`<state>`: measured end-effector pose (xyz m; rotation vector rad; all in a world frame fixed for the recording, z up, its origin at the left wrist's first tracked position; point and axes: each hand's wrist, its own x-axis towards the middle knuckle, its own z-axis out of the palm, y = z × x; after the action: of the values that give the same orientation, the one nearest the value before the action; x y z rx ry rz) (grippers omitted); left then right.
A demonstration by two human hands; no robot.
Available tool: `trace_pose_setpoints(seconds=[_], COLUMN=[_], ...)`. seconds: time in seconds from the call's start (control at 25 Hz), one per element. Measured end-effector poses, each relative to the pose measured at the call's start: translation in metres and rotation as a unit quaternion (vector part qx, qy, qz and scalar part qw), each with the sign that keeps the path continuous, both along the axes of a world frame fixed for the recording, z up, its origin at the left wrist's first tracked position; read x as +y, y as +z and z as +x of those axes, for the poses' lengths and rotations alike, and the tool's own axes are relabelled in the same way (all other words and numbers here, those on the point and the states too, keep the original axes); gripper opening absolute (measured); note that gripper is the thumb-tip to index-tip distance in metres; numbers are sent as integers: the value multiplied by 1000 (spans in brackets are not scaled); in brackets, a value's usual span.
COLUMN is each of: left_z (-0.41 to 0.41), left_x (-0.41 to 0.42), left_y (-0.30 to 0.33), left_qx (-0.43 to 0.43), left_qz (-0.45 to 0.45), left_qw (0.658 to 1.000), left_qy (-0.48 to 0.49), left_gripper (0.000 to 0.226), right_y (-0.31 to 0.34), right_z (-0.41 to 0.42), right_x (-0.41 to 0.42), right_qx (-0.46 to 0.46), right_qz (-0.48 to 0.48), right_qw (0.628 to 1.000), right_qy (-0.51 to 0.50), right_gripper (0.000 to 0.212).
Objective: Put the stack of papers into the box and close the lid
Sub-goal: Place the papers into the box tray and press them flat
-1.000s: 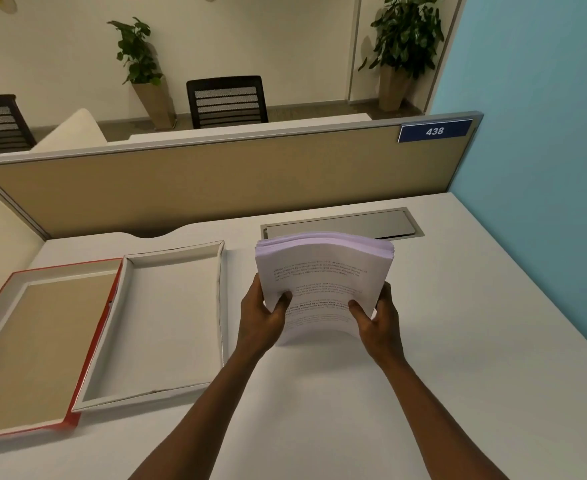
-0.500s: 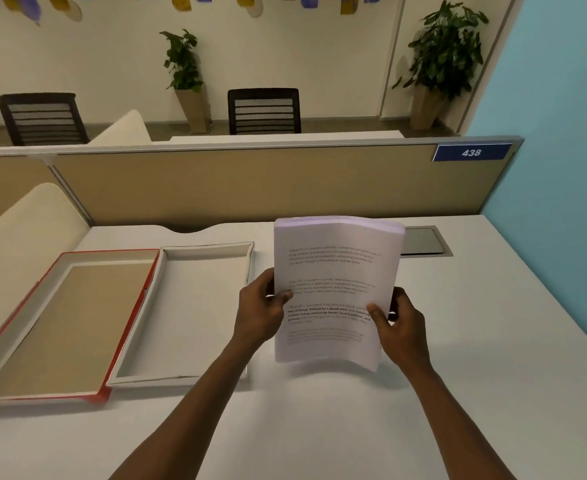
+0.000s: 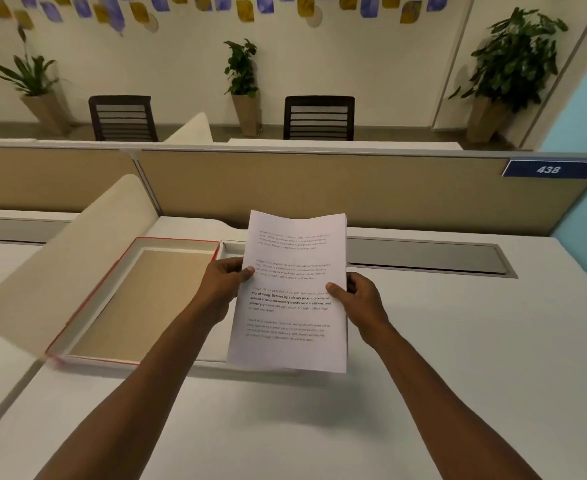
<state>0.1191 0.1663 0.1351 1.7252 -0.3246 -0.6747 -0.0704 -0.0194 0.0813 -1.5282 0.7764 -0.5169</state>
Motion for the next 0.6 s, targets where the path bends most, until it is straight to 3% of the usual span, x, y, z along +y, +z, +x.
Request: trace_pose_setpoints(seconds=[0.28,0.44,0.6], left_z=[67,92,112], left_x=[21,14,13], left_y=[-34,-50,-67], left_qx=[-21,-49,-60], left_qz=[118,196,208], left_qw=[992,979,976], left_qy=[29,27,-10], left_gripper=[24,37,30], right_y=[-18,-35,-49], right_z=[88,124,147], right_x=[27,38,46], right_qx=[111,172,232], right_qz=[50,46,20], right_qw=[992,983,972], right_qy=[-17,-34,-40], right_gripper=[20,31,35])
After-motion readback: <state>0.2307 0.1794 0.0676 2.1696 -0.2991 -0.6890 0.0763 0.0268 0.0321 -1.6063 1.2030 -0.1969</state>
